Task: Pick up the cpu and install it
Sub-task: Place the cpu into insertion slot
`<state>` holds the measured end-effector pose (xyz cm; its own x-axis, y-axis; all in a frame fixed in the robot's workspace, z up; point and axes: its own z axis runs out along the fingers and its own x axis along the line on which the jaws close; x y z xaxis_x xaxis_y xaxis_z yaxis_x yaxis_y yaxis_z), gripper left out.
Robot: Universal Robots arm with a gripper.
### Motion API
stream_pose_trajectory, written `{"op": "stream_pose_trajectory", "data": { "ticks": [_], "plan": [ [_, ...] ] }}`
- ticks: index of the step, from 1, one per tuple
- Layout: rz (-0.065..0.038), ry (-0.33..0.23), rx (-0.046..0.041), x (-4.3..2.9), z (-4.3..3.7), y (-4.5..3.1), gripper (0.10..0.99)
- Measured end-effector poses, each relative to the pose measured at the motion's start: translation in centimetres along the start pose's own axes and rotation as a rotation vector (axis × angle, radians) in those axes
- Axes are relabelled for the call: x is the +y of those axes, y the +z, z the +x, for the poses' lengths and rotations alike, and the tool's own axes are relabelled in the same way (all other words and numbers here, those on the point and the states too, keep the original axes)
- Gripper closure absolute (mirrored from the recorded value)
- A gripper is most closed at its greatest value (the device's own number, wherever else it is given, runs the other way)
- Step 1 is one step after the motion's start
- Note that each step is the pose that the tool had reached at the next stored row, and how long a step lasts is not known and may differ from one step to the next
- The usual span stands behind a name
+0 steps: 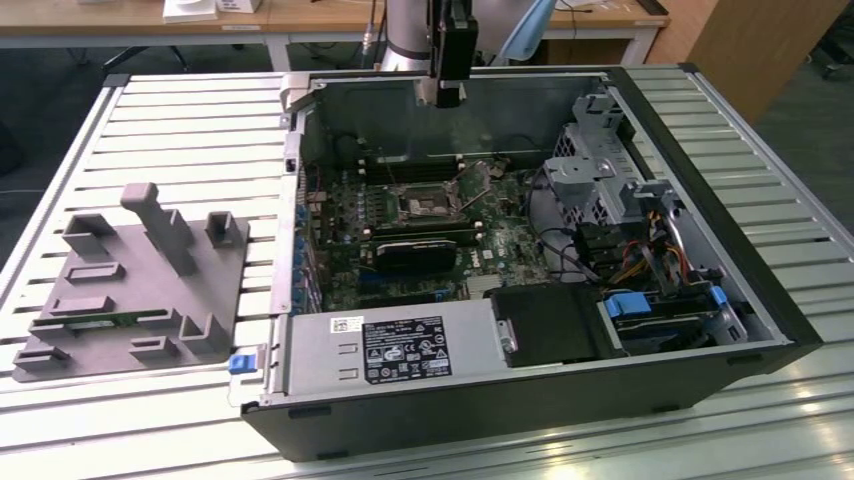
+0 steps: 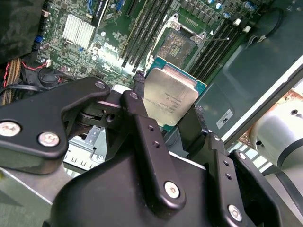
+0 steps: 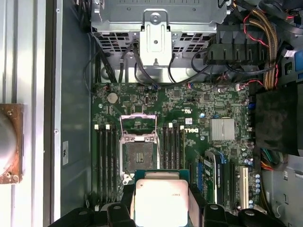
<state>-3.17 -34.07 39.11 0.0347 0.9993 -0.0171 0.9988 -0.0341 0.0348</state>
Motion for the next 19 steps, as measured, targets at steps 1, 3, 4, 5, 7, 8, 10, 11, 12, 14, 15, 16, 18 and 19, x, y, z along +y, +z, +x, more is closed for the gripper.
{"op": "stream_pose_trajectory", "data": {
  "ticks": [1,3,4,5,7,8,10,11,12,14,15,16,18,19],
  "plan": [
    [0.000,0.000,0.0000,0.00,0.00,0.04,0.553],
    [0.000,0.000,0.0001,0.00,0.00,0.12,0.553],
    [0.000,0.000,0.0000,-0.01,0.00,0.16,0.553],
    [0.000,0.000,0.0000,-0.01,0.00,0.19,0.553],
    [0.000,0.000,0.0001,-0.01,0.01,0.27,0.553],
    [0.000,0.000,0.0001,-0.01,0.01,0.31,0.553],
    [0.000,0.000,0.0000,-0.01,0.01,0.39,0.553],
    [0.000,0.000,0.0000,-0.02,0.01,0.44,0.553],
    [0.000,0.000,0.0001,-0.02,0.01,0.48,0.553],
    [0.000,0.000,0.0001,-0.02,0.01,0.56,0.553],
    [0.000,0.000,0.0000,-0.02,0.01,0.60,0.553],
    [0.000,0.000,0.0000,-0.02,0.01,0.64,0.553],
    [0.000,0.000,0.0001,-0.02,0.01,0.72,0.553],
    [0.000,0.000,0.0000,-0.03,0.01,0.75,0.553]
  ]
}}
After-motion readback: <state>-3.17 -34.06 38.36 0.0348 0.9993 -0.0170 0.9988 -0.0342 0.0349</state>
